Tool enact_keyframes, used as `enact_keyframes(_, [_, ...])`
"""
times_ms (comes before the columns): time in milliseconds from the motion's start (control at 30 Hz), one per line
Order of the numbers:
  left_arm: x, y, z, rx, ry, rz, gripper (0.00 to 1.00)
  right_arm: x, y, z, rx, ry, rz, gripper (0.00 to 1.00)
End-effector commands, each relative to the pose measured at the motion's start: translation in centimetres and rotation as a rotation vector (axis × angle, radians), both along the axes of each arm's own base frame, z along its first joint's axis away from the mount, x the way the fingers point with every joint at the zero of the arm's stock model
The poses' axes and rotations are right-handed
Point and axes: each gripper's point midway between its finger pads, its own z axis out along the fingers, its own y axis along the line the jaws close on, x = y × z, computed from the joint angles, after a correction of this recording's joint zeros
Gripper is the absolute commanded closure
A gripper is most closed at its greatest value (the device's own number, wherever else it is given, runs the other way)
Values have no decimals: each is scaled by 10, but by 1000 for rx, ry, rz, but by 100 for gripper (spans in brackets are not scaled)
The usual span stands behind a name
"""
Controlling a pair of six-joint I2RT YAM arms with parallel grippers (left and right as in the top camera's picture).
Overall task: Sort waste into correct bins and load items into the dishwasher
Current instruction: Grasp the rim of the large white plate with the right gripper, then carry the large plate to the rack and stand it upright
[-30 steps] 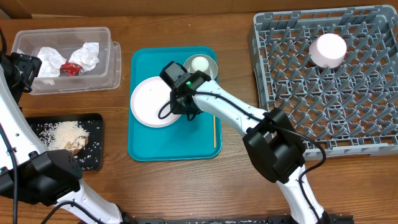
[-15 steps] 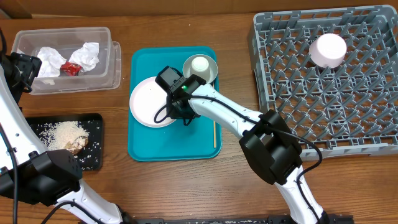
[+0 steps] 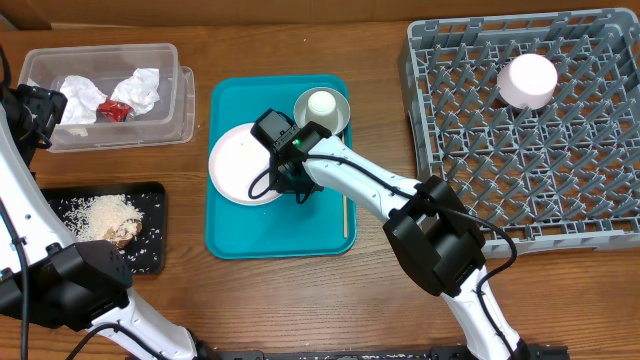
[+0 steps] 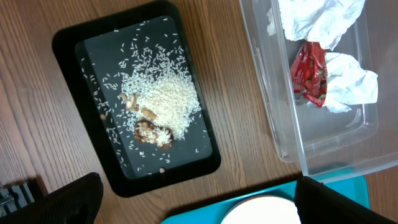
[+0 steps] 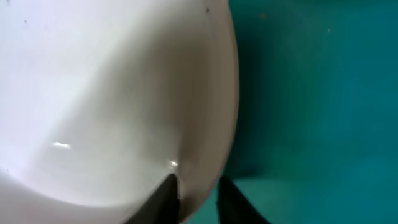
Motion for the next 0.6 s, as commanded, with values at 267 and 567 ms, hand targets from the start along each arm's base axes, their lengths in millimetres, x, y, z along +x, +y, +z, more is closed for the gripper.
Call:
enact_keyframes(267, [3,-2,-4,-7,5,6,0,-5,-4,15,-1,17,-18,96])
enact_keyframes(567, [3,-2,-4,-7,5,6,0,39,-50,161,-16,-287,-17,96])
